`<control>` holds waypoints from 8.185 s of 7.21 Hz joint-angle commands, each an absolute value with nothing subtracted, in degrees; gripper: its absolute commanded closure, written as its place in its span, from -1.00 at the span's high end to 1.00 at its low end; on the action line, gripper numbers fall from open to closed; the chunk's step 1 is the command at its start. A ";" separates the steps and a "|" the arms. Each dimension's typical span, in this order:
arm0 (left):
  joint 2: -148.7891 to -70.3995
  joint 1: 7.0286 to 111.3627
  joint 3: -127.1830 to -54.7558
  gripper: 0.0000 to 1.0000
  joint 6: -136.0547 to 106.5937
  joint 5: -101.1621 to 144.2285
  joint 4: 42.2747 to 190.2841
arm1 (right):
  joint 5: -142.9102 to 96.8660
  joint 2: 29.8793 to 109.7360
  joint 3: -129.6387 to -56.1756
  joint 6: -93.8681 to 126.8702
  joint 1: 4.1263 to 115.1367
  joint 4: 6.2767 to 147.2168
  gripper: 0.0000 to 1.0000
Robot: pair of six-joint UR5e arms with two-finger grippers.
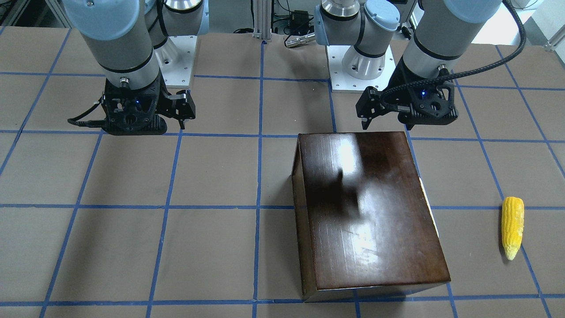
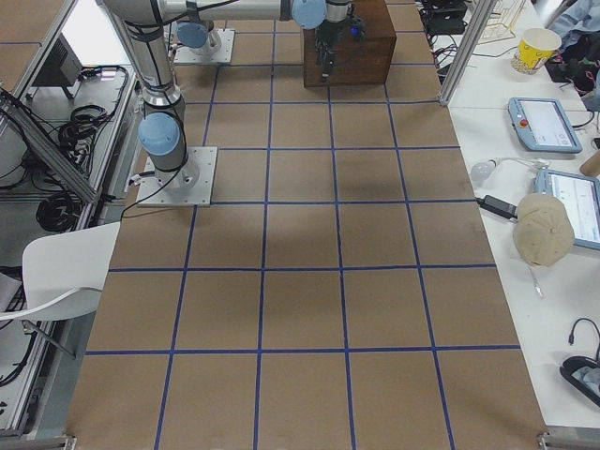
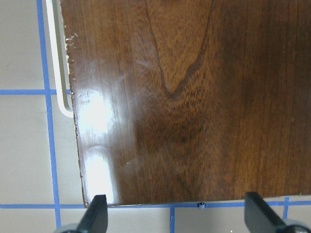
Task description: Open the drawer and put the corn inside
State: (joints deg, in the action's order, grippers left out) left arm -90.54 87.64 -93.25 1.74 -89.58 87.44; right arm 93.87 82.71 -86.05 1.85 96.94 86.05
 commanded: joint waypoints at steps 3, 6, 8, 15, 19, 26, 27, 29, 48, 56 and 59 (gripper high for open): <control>-91.05 87.71 -93.43 1.00 1.67 -89.47 87.36 | 93.87 82.71 -86.04 1.85 96.94 86.04 1.00; -91.49 87.80 -93.60 1.00 1.67 -89.47 87.36 | 93.87 82.71 -86.04 1.85 96.94 86.04 1.00; -91.49 87.89 -93.69 1.00 1.67 -89.47 87.36 | 93.87 82.71 -86.04 1.85 96.94 86.04 1.00; -92.63 82.99 -92.37 1.00 2.55 -89.30 85.00 | 93.87 82.71 -86.04 1.85 96.94 86.04 1.00; -95.18 72.71 -88.69 1.00 13.19 -88.60 83.94 | 93.87 82.71 -86.04 1.85 96.94 86.04 1.00; -104.31 61.17 -88.59 1.00 35.95 -80.96 82.88 | 93.87 82.71 -86.04 1.85 96.94 86.04 1.00; -105.54 61.17 -89.12 1.00 35.95 -78.51 81.14 | 93.87 82.71 -86.04 1.85 96.94 86.04 1.00; -107.22 61.17 -89.38 1.00 34.99 -75.42 80.60 | 93.87 82.71 -86.04 1.85 96.94 86.04 1.00; -113.29 64.69 -92.37 1.00 29.36 -69.43 74.53 | 93.87 82.71 -86.04 1.85 96.94 86.04 1.00; -114.87 64.07 -91.58 1.00 29.27 -69.79 74.53 | 93.87 82.71 -86.04 1.85 96.94 86.04 1.00; -114.87 62.06 -91.32 1.00 31.72 -70.83 74.53 | 93.87 82.71 -86.04 1.85 96.94 86.04 1.00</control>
State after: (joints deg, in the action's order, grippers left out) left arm -114.86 62.90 -91.37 30.53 -70.11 74.51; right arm 93.87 82.71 -86.05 1.85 96.94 86.05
